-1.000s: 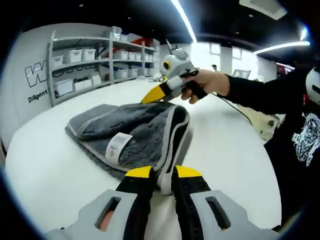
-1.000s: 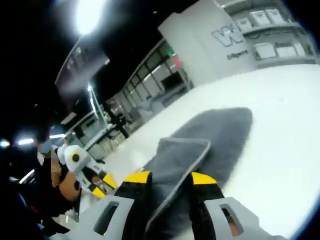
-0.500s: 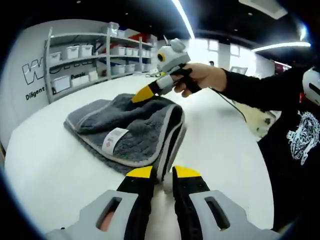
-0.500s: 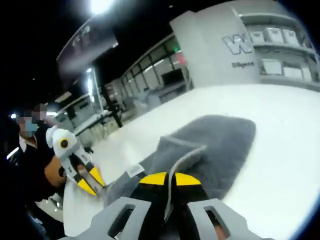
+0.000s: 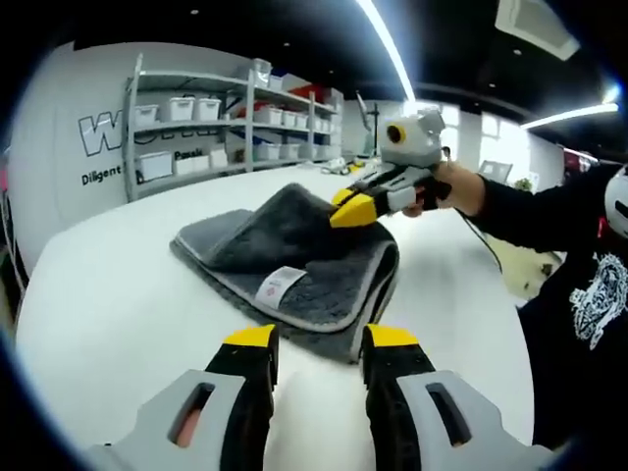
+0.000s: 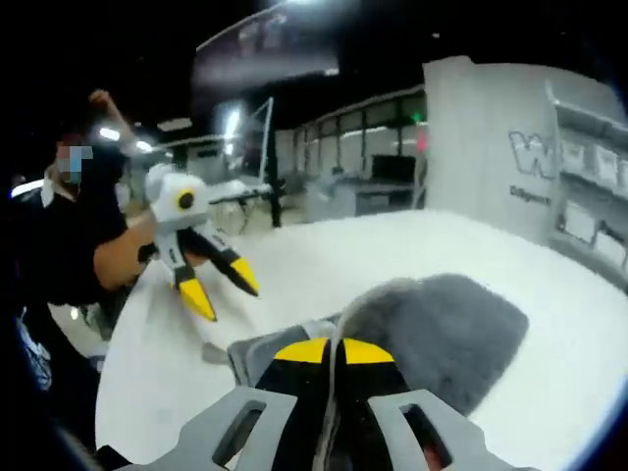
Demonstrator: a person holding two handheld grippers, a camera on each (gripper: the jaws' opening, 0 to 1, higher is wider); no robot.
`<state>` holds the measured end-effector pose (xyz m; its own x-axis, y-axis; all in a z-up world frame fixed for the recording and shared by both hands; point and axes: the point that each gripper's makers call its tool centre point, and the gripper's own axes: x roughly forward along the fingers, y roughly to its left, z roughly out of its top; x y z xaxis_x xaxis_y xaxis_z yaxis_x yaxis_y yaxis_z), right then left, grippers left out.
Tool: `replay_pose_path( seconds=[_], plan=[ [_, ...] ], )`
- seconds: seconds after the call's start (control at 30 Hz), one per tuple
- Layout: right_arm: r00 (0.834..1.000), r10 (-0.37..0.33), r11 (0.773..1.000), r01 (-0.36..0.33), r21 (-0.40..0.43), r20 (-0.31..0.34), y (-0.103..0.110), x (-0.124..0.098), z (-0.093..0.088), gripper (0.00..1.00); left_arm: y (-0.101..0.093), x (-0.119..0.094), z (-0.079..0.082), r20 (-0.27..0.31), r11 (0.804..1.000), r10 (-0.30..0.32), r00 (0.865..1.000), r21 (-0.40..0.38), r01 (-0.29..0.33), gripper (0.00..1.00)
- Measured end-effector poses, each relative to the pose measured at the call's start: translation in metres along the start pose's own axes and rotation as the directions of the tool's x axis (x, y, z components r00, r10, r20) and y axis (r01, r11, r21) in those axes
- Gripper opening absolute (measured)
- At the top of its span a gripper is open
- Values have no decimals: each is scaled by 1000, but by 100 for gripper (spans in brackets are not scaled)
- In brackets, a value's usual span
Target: Open the folded towel by lifting each exposed corner and separating the folded layers until the towel lies flat within the target outline without major curled edges
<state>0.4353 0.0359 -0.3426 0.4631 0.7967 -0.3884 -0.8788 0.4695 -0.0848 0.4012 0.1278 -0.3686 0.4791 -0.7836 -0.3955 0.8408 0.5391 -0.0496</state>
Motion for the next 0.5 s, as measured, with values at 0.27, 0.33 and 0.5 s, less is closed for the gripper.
replay_pose_path(
  seconds=[0.27,0.33,0.5],
  plan=[
    [998,40,989,-48,-137,-56,34,9,-7,0,2,-8,1,42,999,27,999,-45,-25,36],
    [997,42,988,-51,-144,-64,36,14,-13,0,5,-11,3,55,998,42,998,-56,-39,39],
    [995,47,982,-63,-177,-93,42,22,-28,0,16,-18,-1,71,988,95,993,-130,-85,40]
  ],
)
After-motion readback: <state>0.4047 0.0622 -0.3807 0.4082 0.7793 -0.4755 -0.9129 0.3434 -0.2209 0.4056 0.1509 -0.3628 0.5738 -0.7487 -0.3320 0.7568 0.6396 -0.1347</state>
